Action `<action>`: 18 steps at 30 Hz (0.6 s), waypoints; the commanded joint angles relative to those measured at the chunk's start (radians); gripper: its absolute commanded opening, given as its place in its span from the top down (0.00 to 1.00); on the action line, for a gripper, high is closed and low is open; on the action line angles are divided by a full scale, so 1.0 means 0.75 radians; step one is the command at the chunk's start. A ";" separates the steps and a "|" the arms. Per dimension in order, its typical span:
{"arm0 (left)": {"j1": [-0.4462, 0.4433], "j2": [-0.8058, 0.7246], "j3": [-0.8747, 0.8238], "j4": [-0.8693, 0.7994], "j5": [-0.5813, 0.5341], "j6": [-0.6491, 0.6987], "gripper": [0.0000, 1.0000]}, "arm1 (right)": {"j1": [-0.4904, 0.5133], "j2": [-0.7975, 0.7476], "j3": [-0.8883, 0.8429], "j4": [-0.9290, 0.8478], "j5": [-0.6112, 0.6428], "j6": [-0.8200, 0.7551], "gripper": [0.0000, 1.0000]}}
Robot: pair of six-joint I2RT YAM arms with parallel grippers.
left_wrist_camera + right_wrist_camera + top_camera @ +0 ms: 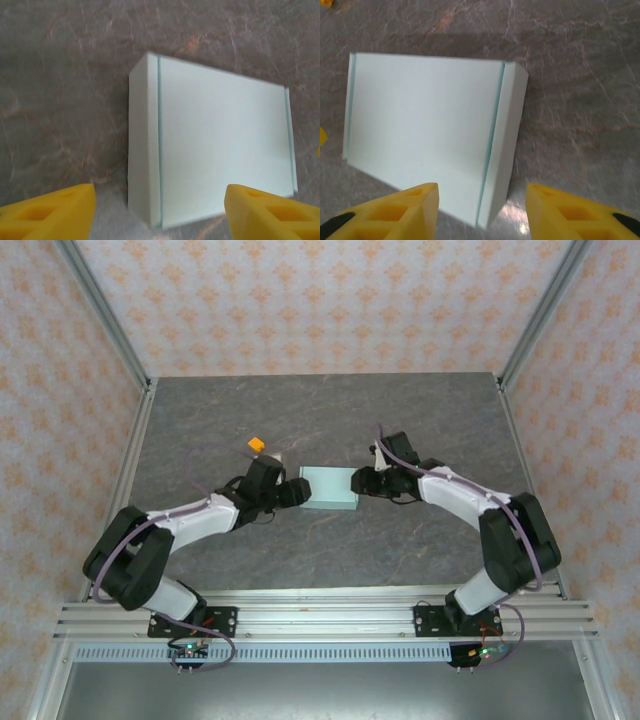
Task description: Fold the paper box
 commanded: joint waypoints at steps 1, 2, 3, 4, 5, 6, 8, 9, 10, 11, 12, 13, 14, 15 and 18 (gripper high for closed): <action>0.011 0.098 0.086 -0.022 0.047 0.044 0.31 | -0.007 0.083 0.051 0.087 -0.029 0.073 0.51; 0.009 0.131 0.106 -0.025 0.055 0.038 0.31 | -0.007 0.105 0.062 0.096 -0.037 0.082 0.51; 0.010 0.159 0.131 -0.025 0.070 0.040 0.31 | -0.008 0.122 0.071 0.105 -0.042 0.089 0.52; 0.010 0.179 0.147 -0.023 0.081 0.038 0.31 | -0.007 0.131 0.076 0.115 -0.045 0.092 0.52; 0.010 0.195 0.163 -0.018 0.084 0.033 0.32 | -0.007 0.140 0.080 0.127 -0.049 0.094 0.52; 0.009 0.207 0.172 -0.006 0.092 0.027 0.32 | -0.009 0.147 0.084 0.141 -0.052 0.095 0.53; 0.010 0.235 0.207 -0.010 0.106 0.024 0.32 | -0.020 0.170 0.100 0.156 -0.068 0.103 0.54; 0.010 0.254 0.230 -0.011 0.115 0.023 0.32 | -0.031 0.183 0.107 0.170 -0.081 0.115 0.54; 0.009 0.273 0.252 -0.018 0.115 0.022 0.33 | -0.041 0.192 0.111 0.184 -0.090 0.125 0.55; 0.009 0.297 0.280 -0.026 0.121 0.020 0.33 | -0.053 0.201 0.118 0.196 -0.094 0.130 0.55; 0.009 0.323 0.306 -0.027 0.121 0.019 0.34 | -0.065 0.211 0.128 0.202 -0.095 0.135 0.56; 0.008 0.344 0.331 -0.029 0.112 0.020 0.34 | -0.076 0.221 0.140 0.204 -0.096 0.137 0.56; 0.010 0.376 0.361 -0.042 0.101 0.020 0.35 | -0.090 0.234 0.156 0.204 -0.102 0.135 0.57; 0.009 0.408 0.397 -0.049 0.097 0.020 0.34 | -0.105 0.250 0.175 0.200 -0.103 0.133 0.57; 0.009 0.497 0.512 -0.056 0.119 0.011 0.35 | -0.150 0.302 0.242 0.192 -0.113 0.131 0.58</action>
